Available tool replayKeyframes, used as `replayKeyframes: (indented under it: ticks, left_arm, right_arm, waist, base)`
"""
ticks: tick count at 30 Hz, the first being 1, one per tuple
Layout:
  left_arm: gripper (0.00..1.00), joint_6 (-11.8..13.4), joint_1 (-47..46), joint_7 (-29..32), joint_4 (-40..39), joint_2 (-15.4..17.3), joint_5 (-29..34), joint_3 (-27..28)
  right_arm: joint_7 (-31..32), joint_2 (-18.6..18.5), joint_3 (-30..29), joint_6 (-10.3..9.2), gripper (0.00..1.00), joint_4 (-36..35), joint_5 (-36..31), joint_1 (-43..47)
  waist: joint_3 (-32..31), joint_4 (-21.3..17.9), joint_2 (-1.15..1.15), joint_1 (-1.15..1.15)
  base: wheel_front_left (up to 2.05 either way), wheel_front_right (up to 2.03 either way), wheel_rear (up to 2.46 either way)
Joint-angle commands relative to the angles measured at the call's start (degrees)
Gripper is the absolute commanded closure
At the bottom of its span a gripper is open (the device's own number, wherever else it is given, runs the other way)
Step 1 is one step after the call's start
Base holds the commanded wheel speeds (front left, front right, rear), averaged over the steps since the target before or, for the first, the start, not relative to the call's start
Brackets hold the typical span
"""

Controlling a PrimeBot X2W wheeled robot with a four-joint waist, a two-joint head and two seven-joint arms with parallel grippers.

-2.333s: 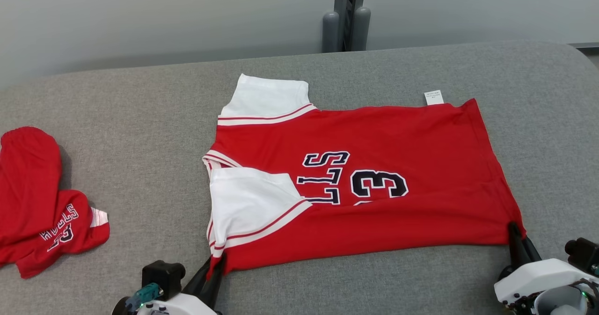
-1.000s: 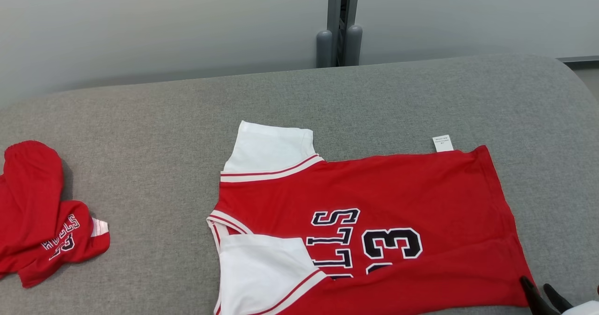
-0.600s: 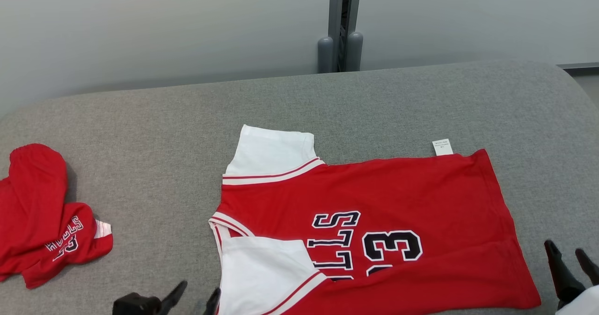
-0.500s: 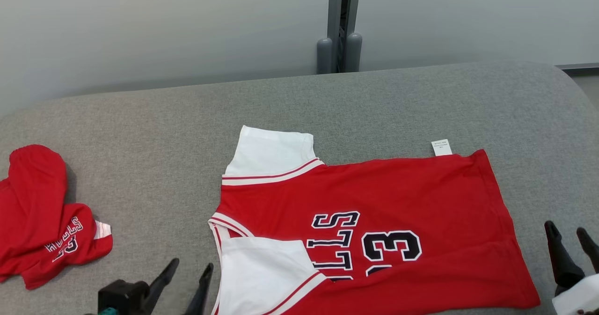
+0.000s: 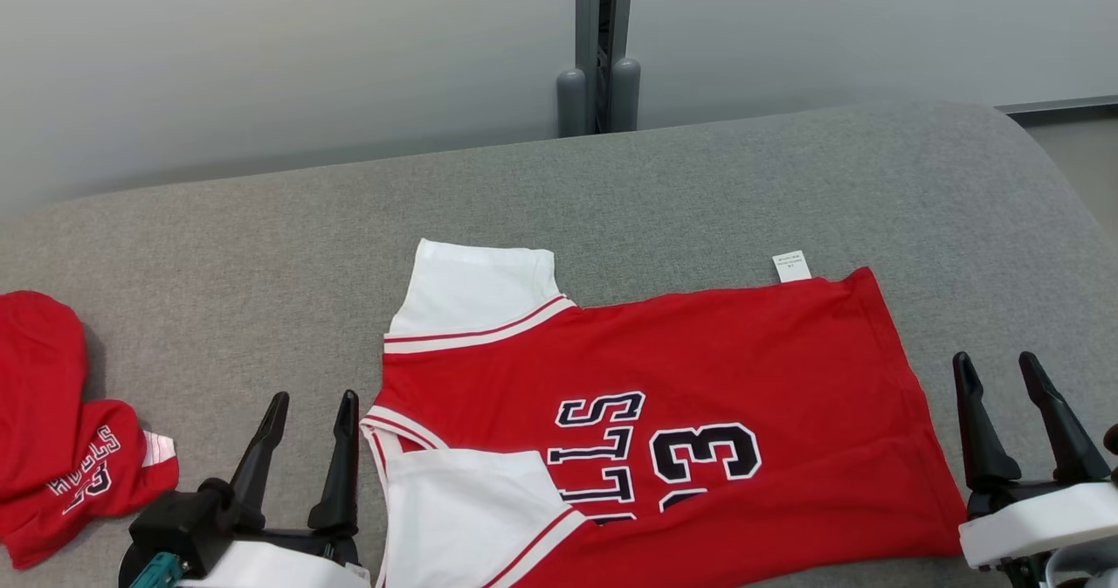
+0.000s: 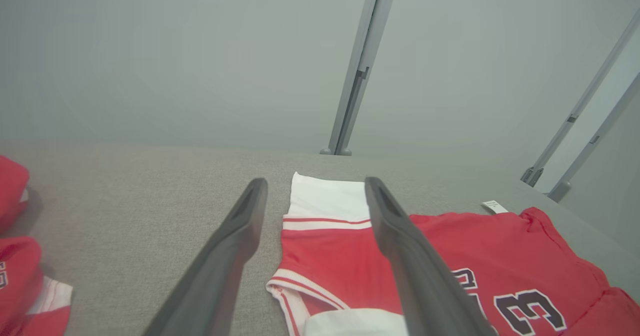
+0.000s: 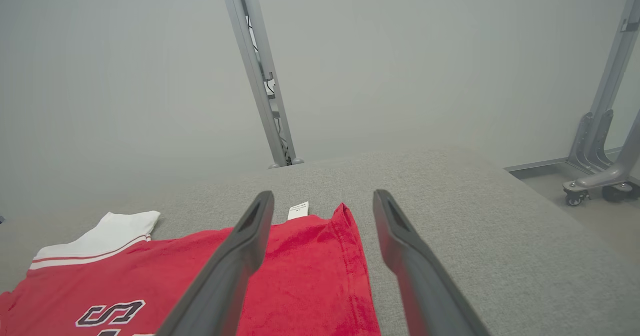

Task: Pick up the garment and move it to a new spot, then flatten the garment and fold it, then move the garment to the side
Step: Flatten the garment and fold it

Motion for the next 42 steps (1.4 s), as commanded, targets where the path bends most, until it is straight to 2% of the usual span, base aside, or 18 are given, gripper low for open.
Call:
replayKeyframes:
  ticks: [1, 10, 16, 20, 28, 37, 42]
  left_arm:
    - [0.00, 0.01, -1.31, -0.86, 0.84, -0.53, 0.40, 0.26]
    - [0.00, -1.21, -6.21, -2.95, 8.77, -1.62, 3.87, -0.56]
    - [0.00, -0.62, -10.81, -1.30, 14.13, 0.64, 5.85, -0.63]
    - [0.00, -1.09, -15.95, 2.37, 16.68, 3.27, 6.88, -0.66]
    - [0.00, -4.28, -29.02, 12.28, 22.74, 9.01, 8.98, -2.23]
    - [0.00, -7.56, -41.49, 20.77, 30.94, 11.84, 9.91, -3.92]
    - [0.00, -8.47, -44.81, 22.86, 33.94, 12.86, 11.20, -5.51]
  right_arm:
    - [-0.75, 0.29, 0.24, 0.00, 0.00, 0.58, -0.94, -0.53]
    - [-2.54, 5.23, 0.77, 0.00, 0.00, 2.90, -4.27, -2.24]
    - [-2.97, 7.28, 1.98, 0.00, 0.00, 2.90, -4.95, -3.46]
    - [-2.88, 8.69, 2.06, 0.00, 0.00, 1.90, -5.40, -4.32]
    - [-2.89, 11.02, 1.95, 0.00, 0.00, -0.82, -6.21, -4.87]
    - [-2.90, 11.66, 3.09, 0.00, 0.00, -2.46, -5.12, -5.79]
    - [-2.90, 11.65, 3.48, 0.00, 0.00, -2.72, -3.60, -5.39]
  waist:
    - [0.21, -0.39, 0.00, 0.00]
    - [1.79, -2.79, 0.00, 0.00]
    - [4.43, -5.10, 0.00, 0.00]
    - [7.66, -7.08, 0.00, 0.00]
    - [14.46, -11.31, 0.00, 0.00]
    - [19.35, -14.45, 0.00, 0.00]
    - [20.44, -14.93, 0.00, 0.00]
  base:
    - [0.00, 0.00, 0.00]
    - [0.00, 0.00, 0.00]
    - [0.00, 0.00, 0.00]
    - [0.00, 0.00, 0.00]
    - [0.00, 0.00, 0.00]
    - [0.00, 0.00, 0.00]
    - [0.00, 0.00, 0.00]
